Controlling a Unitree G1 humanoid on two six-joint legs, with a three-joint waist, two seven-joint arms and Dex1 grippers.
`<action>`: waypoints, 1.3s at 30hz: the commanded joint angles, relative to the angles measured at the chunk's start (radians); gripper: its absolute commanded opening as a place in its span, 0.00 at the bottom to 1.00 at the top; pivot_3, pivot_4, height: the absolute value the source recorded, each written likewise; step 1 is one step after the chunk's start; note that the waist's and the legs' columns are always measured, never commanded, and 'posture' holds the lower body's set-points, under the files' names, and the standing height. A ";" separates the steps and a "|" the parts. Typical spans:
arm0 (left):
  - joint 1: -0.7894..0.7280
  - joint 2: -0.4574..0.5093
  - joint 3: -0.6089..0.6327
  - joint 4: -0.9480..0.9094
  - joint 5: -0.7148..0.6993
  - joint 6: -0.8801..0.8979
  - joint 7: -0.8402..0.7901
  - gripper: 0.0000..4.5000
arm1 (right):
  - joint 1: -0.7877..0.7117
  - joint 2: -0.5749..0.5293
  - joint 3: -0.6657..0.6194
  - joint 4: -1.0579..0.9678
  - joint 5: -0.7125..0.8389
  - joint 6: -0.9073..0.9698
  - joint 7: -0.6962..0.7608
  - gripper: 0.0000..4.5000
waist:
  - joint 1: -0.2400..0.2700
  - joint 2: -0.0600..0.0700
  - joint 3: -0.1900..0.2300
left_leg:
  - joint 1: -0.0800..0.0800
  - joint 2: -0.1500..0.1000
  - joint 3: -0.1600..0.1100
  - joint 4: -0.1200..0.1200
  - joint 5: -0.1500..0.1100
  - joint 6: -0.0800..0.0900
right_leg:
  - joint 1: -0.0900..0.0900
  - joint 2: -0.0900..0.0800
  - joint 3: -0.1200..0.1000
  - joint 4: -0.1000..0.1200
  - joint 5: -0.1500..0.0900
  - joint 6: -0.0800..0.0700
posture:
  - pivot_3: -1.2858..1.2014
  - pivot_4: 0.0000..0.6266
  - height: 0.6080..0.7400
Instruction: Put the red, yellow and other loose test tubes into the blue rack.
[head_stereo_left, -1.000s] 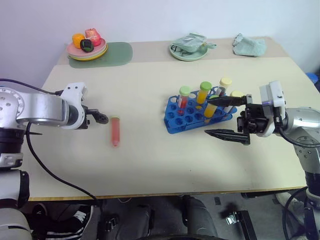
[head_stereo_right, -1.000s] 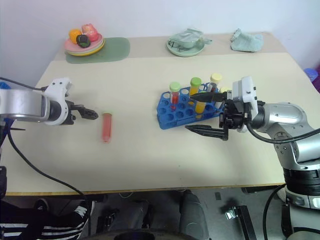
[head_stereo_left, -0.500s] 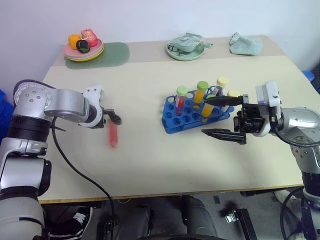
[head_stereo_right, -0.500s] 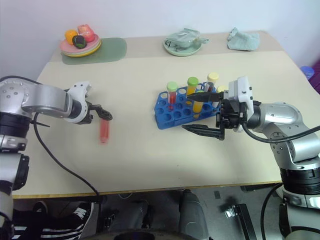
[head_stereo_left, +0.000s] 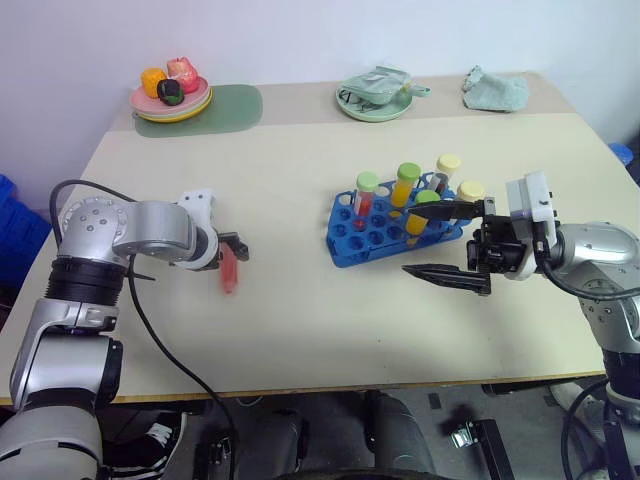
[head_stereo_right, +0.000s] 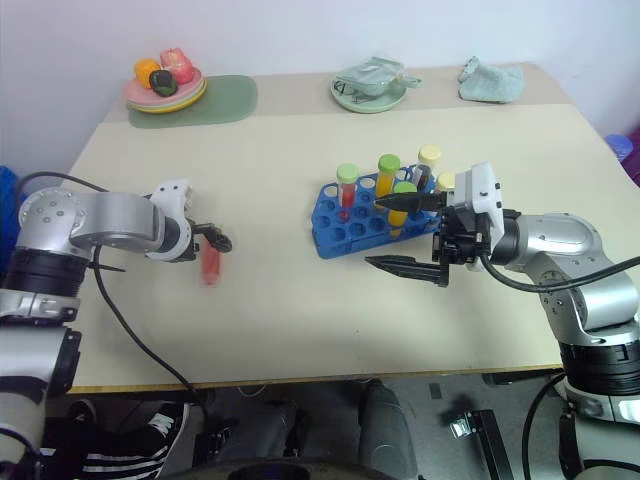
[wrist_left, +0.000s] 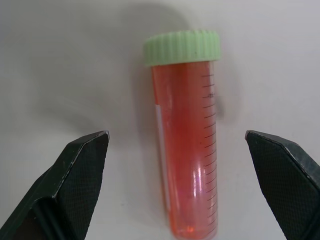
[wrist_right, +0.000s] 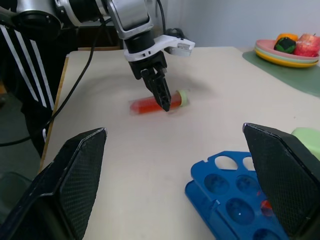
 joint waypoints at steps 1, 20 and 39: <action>-0.006 -0.004 0.034 -0.017 -0.016 -0.022 0.031 1.00 | 0.006 -0.007 -0.031 -0.029 0.005 -0.017 0.008 0.99 | 0.000 0.000 0.000 | 0.000 0.000 0.000 0.000 0.000 0.000 | 0.000 0.000 0.000 0.000 0.000 0.000 | 0.52 0.24 1.00; 0.012 -0.047 0.065 -0.019 -0.016 -0.049 0.089 0.19 | 0.008 -0.008 -0.030 -0.023 -0.010 -0.019 0.006 1.00 | 0.001 0.000 0.000 | 0.000 0.000 0.000 0.000 0.000 0.000 | 0.000 0.000 0.000 0.000 0.000 0.000 | 0.52 0.24 1.00; 0.025 0.101 0.103 -0.459 0.661 -0.313 -0.720 0.16 | 0.002 0.000 -0.046 -0.028 -0.013 -0.018 -0.044 1.00 | 0.001 0.001 -0.001 | 0.000 -0.001 0.005 -0.001 0.000 0.000 | 0.001 0.000 0.000 -0.001 0.000 0.000 | 0.52 0.24 1.00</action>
